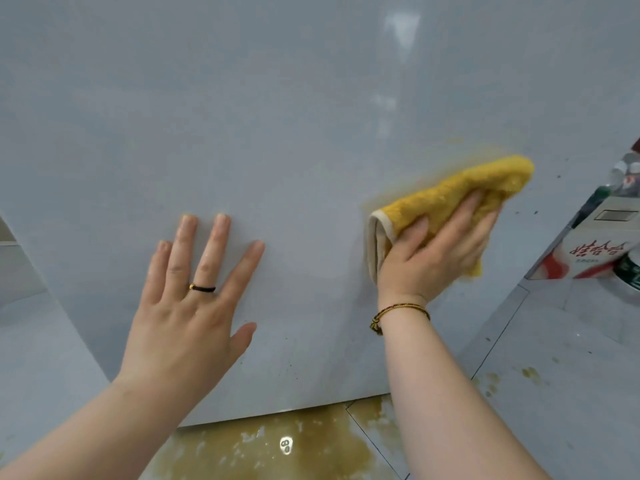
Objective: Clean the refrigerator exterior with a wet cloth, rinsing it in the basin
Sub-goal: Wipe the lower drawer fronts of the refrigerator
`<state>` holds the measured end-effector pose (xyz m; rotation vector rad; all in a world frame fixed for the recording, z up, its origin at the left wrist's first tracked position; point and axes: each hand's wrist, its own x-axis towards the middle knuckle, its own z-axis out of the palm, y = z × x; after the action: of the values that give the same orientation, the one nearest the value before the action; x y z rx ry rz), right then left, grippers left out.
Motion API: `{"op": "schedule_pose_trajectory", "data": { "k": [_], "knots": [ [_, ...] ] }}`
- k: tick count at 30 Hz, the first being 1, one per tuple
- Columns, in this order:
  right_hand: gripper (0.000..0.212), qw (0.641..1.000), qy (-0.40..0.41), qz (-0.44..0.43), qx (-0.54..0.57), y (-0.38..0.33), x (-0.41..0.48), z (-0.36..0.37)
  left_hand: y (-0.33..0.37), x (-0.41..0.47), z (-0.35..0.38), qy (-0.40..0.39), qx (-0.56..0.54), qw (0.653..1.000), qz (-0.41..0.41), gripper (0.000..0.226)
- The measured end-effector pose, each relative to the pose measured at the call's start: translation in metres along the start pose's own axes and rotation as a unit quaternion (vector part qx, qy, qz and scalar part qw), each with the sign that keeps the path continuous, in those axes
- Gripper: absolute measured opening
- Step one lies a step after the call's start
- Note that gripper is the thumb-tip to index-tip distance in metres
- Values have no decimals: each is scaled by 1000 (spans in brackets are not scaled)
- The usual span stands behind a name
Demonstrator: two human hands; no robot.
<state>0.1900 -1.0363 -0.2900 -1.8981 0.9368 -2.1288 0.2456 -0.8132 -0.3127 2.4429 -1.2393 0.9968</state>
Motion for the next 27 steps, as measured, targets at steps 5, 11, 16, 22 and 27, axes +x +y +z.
{"op": "schedule_pose_trajectory", "data": {
  "k": [5, 11, 16, 22, 27],
  "knots": [
    [73, 960, -10, 278, 33, 1, -28, -3, 2, -1, 3, 24, 30, 999, -7, 72],
    [53, 993, -29, -107, 32, -2, 29, -5, 3, -1, 8, 47, 35, 998, -9, 65],
    [60, 982, -1, -191, 0, 25, 75, -4, 4, 1, 13, 79, 51, 996, 1, 73],
    [68, 984, -34, 174, -1, 51, 34, -12, 7, 1, 8, 71, 49, 996, -10, 69],
    [70, 965, -80, 248, 29, 20, 17, -21, 26, 12, 4, 55, 2, 998, 34, 62]
  ]
}}
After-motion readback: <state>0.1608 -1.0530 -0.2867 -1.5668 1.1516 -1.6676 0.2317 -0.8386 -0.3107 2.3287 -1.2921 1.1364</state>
